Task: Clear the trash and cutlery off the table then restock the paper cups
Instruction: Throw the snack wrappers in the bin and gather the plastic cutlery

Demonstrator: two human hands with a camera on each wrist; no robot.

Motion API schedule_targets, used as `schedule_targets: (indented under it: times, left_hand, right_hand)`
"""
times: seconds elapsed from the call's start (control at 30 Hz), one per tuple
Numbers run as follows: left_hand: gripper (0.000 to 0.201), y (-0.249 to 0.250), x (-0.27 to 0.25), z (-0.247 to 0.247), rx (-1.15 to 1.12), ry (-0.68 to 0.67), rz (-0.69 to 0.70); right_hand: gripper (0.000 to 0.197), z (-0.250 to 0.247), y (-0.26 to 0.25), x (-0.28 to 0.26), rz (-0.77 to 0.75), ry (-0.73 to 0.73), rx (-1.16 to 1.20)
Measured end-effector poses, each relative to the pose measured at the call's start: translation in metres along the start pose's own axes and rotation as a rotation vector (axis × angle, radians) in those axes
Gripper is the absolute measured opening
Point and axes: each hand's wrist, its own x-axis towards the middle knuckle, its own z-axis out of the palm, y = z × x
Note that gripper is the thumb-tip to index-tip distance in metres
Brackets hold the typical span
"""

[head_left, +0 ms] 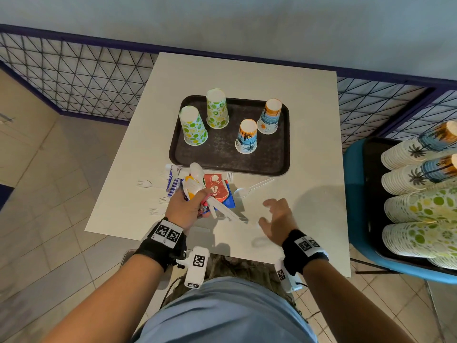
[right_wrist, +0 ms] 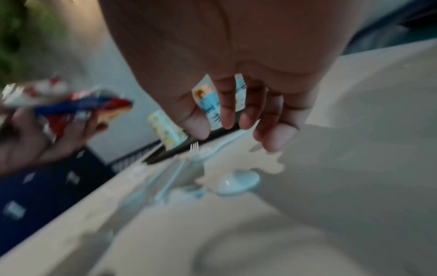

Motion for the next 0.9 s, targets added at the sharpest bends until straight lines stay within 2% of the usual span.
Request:
schedule_targets:
  times: [0.07, 0.13, 0.27, 0.37, 0.57, 0.63, 0.7, 0.8, 0.9]
  left_hand:
    - [0.007, 0.0, -0.002, -0.002, -0.029, 0.003, -0.005]
    - [0.007, 0.0, -0.005, -0.004, -0.048, -0.006, -0.01]
    - [0.03, -0.001, -0.008, -0.009, -0.066, -0.01, -0.036]
    - [0.029, -0.001, -0.01, -0.011, -0.078, 0.007, -0.046]
    - [0.024, 0.0, -0.011, -0.013, -0.09, 0.046, -0.054]
    - [0.023, 0.001, -0.012, -0.014, -0.097, 0.041, -0.054]
    - [0.02, 0.002, -0.013, -0.014, -0.103, 0.043, -0.048]
    - [0.018, 0.003, -0.013, -0.015, -0.097, 0.047, -0.047]
    - [0.019, 0.003, -0.013, -0.016, -0.095, 0.043, -0.054]
  right_hand:
    - [0.057, 0.01, 0.001, -0.006, -0.017, -0.168, -0.236]
    - [0.058, 0.018, -0.002, -0.007, -0.012, -0.211, -0.321]
    - [0.04, 0.031, -0.005, -0.001, -0.046, -0.154, -0.379]
    - [0.025, 0.03, -0.005, 0.008, -0.022, -0.172, -0.387]
    - [0.02, 0.004, 0.018, 0.017, -0.086, -0.272, -0.382]
    - [0.014, -0.009, 0.022, 0.016, -0.106, -0.248, -0.297]
    - [0.017, -0.021, 0.025, 0.013, -0.118, -0.158, -0.157]
    - [0.015, -0.042, 0.02, 0.007, -0.043, -0.022, 0.064]
    - [0.018, -0.062, 0.005, 0.002, 0.019, 0.118, 0.432]
